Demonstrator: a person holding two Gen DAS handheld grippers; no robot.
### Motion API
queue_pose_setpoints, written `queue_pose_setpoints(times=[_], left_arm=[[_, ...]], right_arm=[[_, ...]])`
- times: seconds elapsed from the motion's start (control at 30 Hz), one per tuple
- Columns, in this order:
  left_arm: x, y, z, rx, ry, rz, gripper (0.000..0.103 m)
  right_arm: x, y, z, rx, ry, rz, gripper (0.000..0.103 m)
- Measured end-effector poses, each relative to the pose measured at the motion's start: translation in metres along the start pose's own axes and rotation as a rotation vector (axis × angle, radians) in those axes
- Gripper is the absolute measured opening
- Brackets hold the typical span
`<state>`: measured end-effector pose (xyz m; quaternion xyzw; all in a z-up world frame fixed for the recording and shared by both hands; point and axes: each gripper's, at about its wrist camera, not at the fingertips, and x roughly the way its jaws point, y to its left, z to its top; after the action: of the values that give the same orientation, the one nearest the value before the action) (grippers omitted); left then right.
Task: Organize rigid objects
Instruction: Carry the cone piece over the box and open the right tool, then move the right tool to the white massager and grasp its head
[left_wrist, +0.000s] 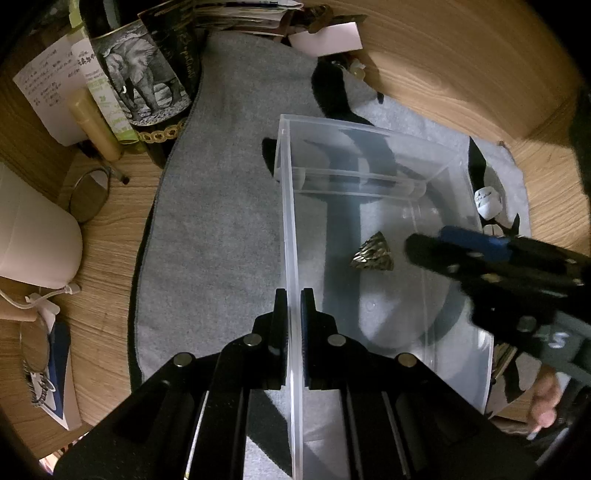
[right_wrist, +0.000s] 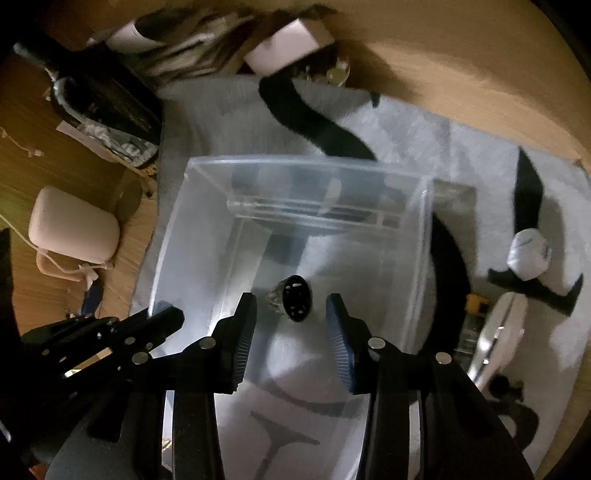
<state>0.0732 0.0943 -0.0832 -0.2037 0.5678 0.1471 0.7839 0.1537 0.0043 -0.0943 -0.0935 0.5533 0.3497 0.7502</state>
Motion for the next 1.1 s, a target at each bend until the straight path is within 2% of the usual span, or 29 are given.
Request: queue_pose_setpoints(times=[0.07, 0.23, 0.6, 0.8, 1.1], left_arm=[[0.0, 0.0, 0.0, 0.004, 0.001, 0.002, 0.005], [0.001, 0.001, 0.001, 0.006, 0.008, 0.001, 0.005], [0.001, 0.0, 0.001, -0.016, 0.014, -0.001, 0.005], [0.002, -0.001, 0.002, -0.023, 0.016, 0.007, 0.005], [0.004, -0.002, 0.003, -0.03, 0.022, 0.021, 0.005]], right_arm=[[-0.01, -0.001, 0.0, -0.006, -0.028, -0.018, 0.041], [-0.037, -0.017, -0.001, 0.017, -0.096, -0.054, 0.042], [-0.07, -0.097, -0.023, 0.24, -0.156, -0.112, 0.043], [-0.058, -0.135, -0.03, 0.338, -0.11, -0.148, 0.046], [-0.012, -0.151, -0.037, 0.367, 0.0, -0.14, 0.046]])
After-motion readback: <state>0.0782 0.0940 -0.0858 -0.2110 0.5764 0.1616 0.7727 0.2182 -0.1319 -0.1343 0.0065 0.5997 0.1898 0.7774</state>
